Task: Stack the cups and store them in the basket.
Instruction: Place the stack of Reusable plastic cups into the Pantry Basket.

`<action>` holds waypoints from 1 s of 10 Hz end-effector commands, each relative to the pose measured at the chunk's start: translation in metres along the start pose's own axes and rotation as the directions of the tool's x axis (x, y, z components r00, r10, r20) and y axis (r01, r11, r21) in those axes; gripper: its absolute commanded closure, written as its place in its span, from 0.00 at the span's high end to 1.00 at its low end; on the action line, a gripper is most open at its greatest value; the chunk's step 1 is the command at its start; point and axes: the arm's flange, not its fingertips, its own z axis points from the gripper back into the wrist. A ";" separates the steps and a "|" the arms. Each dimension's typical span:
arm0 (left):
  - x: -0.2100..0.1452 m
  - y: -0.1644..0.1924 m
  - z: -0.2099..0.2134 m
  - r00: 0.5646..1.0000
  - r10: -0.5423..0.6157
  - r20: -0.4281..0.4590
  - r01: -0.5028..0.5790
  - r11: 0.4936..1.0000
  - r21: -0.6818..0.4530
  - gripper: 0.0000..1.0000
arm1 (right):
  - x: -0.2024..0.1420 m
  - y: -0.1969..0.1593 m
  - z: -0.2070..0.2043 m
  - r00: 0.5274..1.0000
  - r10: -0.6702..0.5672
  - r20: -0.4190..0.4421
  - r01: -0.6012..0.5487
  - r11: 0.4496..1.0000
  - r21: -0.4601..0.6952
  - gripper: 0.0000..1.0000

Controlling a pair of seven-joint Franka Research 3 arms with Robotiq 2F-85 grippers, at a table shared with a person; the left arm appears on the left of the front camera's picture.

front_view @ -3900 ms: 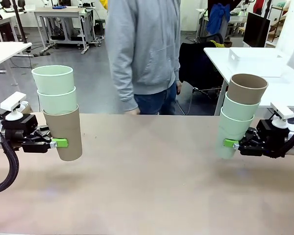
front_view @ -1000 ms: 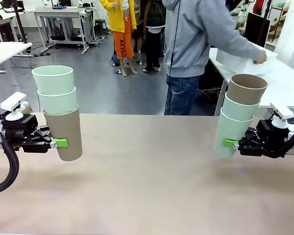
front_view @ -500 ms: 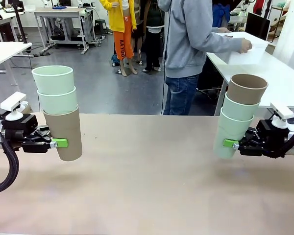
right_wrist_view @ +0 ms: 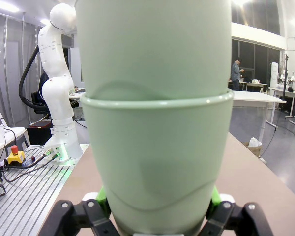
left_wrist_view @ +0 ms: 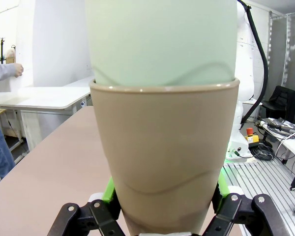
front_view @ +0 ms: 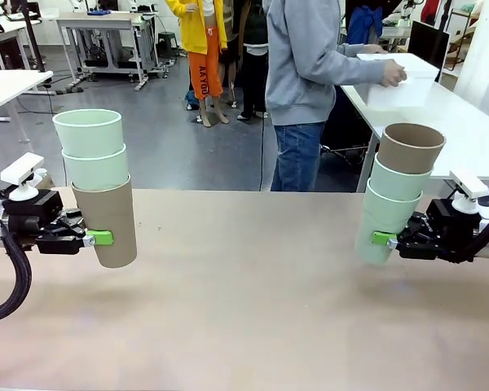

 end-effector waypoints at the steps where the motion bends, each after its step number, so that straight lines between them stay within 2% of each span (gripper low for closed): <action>1: 0.006 0.000 -0.001 1.000 0.002 0.014 -0.002 1.000 0.002 0.85 | 0.004 0.000 0.000 1.000 0.015 0.003 -0.015 1.000 -0.002 0.84; 10: 0.006 0.000 -0.001 1.000 0.002 0.014 -0.002 1.000 0.002 0.85 | 0.004 0.000 0.000 1.000 0.015 0.003 -0.015 1.000 -0.002 0.84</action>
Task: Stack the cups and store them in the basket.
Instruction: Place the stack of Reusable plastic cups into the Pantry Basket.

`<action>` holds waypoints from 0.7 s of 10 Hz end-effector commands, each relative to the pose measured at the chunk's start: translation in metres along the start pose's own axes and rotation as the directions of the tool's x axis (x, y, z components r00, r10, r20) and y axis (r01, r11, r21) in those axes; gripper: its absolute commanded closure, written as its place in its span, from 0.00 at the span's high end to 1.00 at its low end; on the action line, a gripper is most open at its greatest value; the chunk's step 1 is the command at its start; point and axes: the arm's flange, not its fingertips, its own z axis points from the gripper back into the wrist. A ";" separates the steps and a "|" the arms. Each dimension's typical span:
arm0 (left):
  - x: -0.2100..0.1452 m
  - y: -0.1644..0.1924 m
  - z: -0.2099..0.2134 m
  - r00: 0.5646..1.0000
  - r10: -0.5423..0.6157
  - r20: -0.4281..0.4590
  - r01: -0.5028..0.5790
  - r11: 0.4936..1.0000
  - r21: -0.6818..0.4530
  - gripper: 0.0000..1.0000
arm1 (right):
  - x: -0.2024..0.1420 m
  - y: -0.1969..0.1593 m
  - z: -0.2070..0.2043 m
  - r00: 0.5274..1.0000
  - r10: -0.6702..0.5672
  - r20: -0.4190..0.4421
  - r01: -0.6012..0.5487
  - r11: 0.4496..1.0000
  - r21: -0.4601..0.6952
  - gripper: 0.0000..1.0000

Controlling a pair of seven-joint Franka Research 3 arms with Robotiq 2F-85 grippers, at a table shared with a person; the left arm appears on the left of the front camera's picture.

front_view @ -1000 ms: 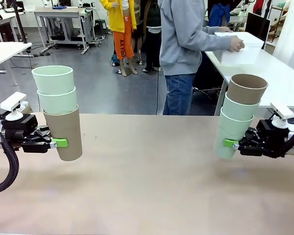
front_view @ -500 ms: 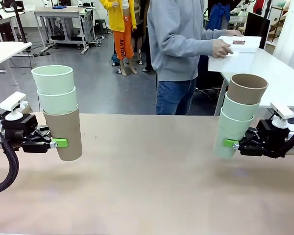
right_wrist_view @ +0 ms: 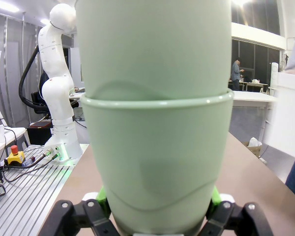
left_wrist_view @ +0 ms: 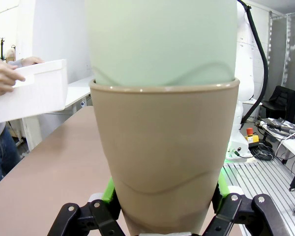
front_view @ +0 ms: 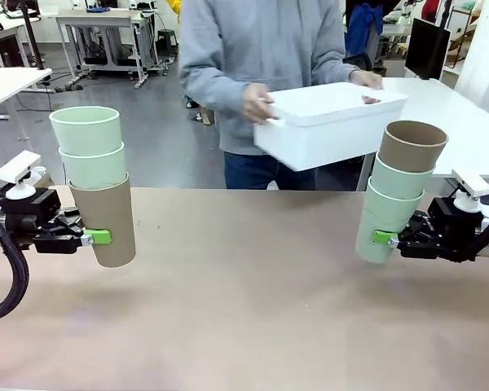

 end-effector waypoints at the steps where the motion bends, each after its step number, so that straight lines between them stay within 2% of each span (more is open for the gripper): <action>1: 0.006 0.000 -0.001 1.000 0.002 0.014 -0.002 1.000 0.002 0.85 | 0.004 0.000 0.000 1.000 0.015 0.003 -0.015 1.000 -0.002 0.84; 7: 0.006 0.000 -0.001 1.000 0.002 0.014 -0.002 1.000 0.002 0.85 | 0.004 0.000 0.000 1.000 0.015 0.003 -0.015 1.000 -0.002 0.84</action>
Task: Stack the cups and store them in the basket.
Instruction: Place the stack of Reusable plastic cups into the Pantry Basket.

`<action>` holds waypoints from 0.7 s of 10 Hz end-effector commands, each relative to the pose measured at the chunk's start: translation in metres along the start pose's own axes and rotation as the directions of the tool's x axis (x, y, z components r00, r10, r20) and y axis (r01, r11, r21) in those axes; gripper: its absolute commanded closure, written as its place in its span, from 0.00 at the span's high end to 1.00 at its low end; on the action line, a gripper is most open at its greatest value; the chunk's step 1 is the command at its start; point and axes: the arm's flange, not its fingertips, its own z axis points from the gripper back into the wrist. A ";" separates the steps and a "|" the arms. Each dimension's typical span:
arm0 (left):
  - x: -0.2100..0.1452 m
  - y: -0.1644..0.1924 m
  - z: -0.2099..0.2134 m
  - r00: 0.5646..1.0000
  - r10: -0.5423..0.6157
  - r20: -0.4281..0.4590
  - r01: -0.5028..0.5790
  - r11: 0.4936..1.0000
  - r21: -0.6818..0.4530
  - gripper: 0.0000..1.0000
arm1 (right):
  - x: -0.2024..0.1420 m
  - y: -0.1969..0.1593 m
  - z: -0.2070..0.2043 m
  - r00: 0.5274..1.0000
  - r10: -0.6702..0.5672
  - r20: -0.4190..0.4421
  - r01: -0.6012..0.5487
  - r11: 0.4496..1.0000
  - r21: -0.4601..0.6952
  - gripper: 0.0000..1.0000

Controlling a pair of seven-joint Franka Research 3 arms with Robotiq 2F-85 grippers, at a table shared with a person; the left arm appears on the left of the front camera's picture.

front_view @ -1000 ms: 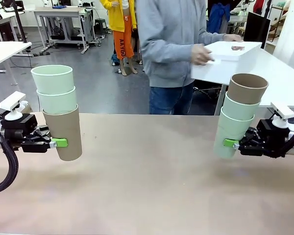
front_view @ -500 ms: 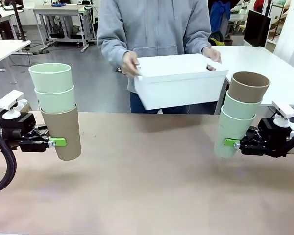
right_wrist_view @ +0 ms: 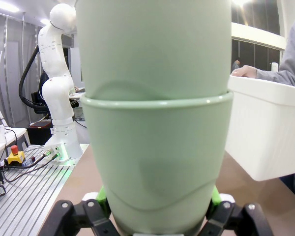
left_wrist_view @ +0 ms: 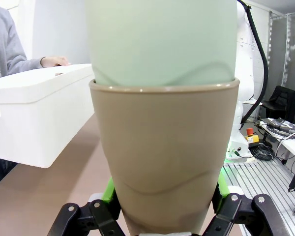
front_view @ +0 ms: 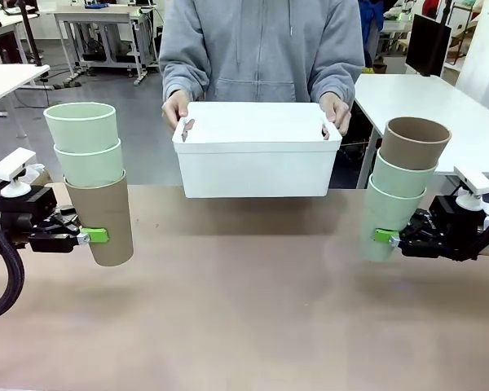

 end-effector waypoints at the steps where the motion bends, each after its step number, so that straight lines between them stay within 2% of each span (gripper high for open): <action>1: 0.006 0.000 -0.001 1.000 0.002 0.014 -0.002 1.000 0.002 0.85 | 0.004 0.000 0.000 1.000 0.015 0.003 -0.015 1.000 -0.002 0.84; 7: 0.006 0.000 -0.001 1.000 0.002 0.014 -0.002 1.000 0.002 0.85 | 0.004 0.000 0.000 1.000 0.015 0.003 -0.015 1.000 -0.002 0.84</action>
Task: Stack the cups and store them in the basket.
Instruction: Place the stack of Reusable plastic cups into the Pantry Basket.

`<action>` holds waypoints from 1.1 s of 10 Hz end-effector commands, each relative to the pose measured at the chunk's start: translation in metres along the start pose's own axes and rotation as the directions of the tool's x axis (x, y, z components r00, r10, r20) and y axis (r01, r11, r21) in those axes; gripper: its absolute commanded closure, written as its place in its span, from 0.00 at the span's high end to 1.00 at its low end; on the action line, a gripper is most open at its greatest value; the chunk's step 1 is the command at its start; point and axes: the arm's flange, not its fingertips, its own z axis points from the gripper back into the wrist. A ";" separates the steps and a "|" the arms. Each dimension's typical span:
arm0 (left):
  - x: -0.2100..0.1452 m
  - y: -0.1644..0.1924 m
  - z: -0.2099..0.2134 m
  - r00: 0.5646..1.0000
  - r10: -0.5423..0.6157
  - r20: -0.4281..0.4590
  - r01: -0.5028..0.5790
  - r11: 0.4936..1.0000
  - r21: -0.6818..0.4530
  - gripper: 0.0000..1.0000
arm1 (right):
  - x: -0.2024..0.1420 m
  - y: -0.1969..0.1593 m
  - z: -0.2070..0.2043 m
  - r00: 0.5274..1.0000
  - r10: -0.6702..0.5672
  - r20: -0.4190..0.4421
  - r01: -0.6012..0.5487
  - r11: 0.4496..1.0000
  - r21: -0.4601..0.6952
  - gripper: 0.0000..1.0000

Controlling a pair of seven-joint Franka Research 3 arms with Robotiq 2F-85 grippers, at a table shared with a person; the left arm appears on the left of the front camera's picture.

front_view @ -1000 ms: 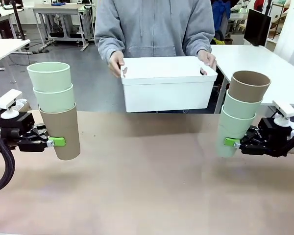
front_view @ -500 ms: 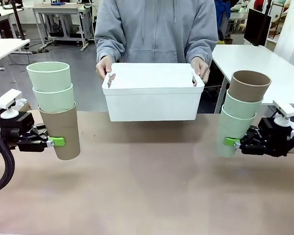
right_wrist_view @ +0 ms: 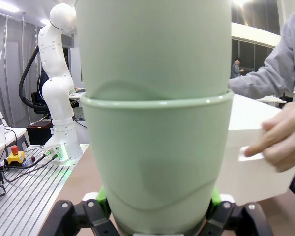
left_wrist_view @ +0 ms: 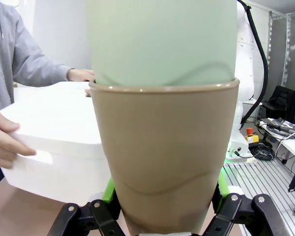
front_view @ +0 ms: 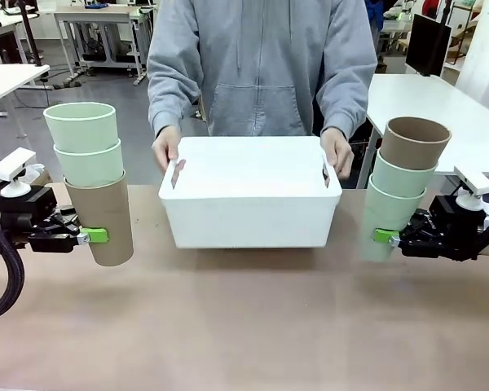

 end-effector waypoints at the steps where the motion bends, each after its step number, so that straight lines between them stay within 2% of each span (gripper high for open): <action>1: 0.006 0.000 -0.001 1.000 0.002 0.014 -0.002 1.000 0.002 0.85 | 0.004 0.000 0.000 1.000 0.015 0.003 -0.015 1.000 -0.002 0.84; 11: 0.006 0.000 -0.001 1.000 0.002 0.014 -0.002 1.000 0.002 0.85 | 0.004 0.000 0.000 1.000 0.015 0.003 -0.015 1.000 -0.002 0.84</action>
